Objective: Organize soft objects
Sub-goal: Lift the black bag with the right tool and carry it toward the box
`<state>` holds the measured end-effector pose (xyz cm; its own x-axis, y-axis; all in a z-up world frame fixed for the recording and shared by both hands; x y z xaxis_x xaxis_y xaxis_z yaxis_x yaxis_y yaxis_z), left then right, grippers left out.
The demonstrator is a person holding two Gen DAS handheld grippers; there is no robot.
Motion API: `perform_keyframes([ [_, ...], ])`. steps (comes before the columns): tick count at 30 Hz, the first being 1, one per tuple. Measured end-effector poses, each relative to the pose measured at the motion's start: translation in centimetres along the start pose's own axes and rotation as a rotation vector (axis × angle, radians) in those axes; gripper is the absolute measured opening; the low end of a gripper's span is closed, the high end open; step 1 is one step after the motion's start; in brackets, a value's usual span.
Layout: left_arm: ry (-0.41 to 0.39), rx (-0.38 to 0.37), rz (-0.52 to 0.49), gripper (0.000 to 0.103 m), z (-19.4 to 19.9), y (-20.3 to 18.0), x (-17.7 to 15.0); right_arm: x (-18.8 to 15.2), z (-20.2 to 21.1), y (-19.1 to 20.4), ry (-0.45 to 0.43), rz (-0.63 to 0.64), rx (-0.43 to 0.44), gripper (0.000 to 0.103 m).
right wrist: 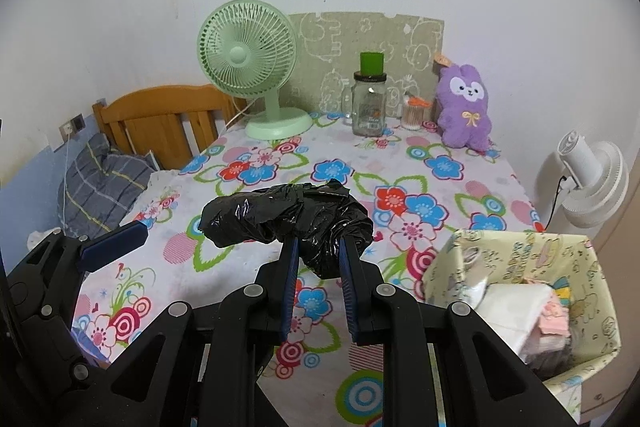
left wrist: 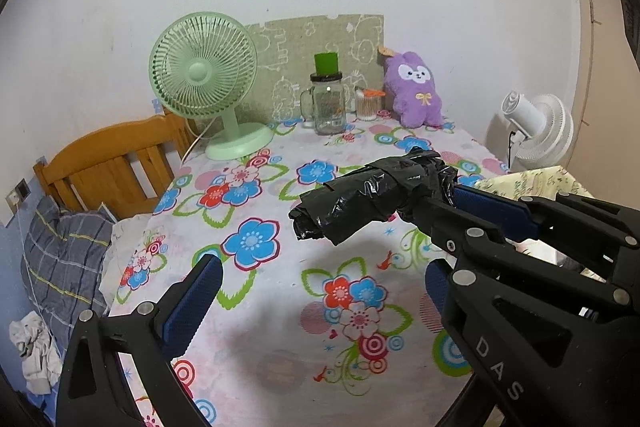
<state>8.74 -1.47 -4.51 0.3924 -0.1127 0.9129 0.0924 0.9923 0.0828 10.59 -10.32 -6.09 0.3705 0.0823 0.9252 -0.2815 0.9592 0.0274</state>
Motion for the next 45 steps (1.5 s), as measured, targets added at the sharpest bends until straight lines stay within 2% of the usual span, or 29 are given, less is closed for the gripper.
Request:
perform_keyframes([
  [8,-0.030,-0.006,0.002,0.102,1.2,-1.8,1.2,1.0,2.1,-1.7,-0.026,0.005,-0.016,0.023],
  [22,-0.056,-0.058,-0.020,0.102,1.9,-6.2,2.9,1.7,5.0,-5.8,-0.048,-0.013,-0.076,0.023],
  [35,-0.072,-0.121,-0.052,0.102,1.1,-10.5,3.7,1.6,6.3,-9.9,-0.067,-0.020,-0.128,0.023],
  [45,-0.048,-0.172,-0.081,0.102,-0.7,-13.7,3.5,0.5,6.0,-13.4,-0.048,-0.040,-0.176,0.023],
])
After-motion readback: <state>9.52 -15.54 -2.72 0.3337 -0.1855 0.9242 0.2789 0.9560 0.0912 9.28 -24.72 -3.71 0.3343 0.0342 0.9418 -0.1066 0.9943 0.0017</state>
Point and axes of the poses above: each gripper's, at about its wrist camera, not at the fingertips, and z roughly against the way its jaws point, y to its left, x to its top, the point moved 1 cm from there along -z, roughly the way its jaws point, and after that the axes turned 13 degrees about -y, right-handed, at the moved point
